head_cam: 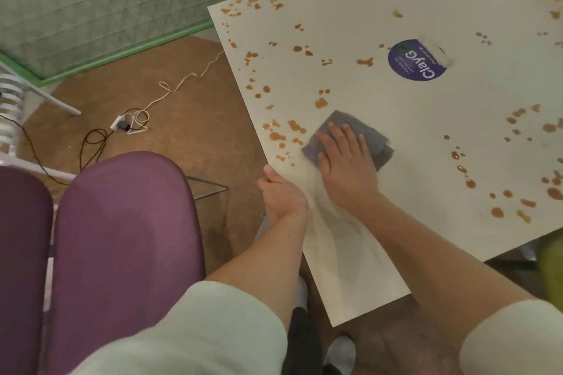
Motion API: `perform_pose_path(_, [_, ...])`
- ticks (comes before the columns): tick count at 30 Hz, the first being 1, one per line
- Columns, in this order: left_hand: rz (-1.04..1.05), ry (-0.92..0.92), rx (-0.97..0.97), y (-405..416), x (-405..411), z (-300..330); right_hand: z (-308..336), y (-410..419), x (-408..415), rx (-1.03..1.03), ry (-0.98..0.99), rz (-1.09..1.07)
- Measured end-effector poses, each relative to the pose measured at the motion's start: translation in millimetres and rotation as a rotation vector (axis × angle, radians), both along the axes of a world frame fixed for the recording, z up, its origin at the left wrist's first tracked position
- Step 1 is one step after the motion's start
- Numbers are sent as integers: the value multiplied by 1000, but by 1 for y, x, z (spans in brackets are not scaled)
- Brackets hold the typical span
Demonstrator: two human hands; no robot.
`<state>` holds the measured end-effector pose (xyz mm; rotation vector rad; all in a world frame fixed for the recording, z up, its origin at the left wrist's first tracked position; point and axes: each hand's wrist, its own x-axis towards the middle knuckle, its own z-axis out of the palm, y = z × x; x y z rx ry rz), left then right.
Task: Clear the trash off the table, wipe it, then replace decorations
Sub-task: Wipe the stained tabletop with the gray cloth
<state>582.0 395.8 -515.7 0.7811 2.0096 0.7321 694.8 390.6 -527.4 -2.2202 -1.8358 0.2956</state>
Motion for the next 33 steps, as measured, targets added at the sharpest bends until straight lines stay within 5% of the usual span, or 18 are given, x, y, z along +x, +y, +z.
perform_pose_path(4, [9, -10, 2, 0, 1, -2, 1, -18, 6, -40, -32, 212])
perform_pose_path(10, [2, -7, -19, 1, 0, -1, 3, 5, 13, -58, -8, -45])
perform_pose_path(15, [-7, -22, -12, 0, 0, -2, 4, -23, 9, -85, -55, 233])
perform_pose_path(21, [-17, -52, -50, 3, -2, -3, 7, 3, 10, -105, -6, -66])
perform_pose_path(26, [-6, -116, -39, 2, -4, 0, 9, -28, -12, -108, -75, 197])
perform_pose_path(33, [-57, -290, -66, 6, -12, -2, 24, 1, 18, -42, -196, -168])
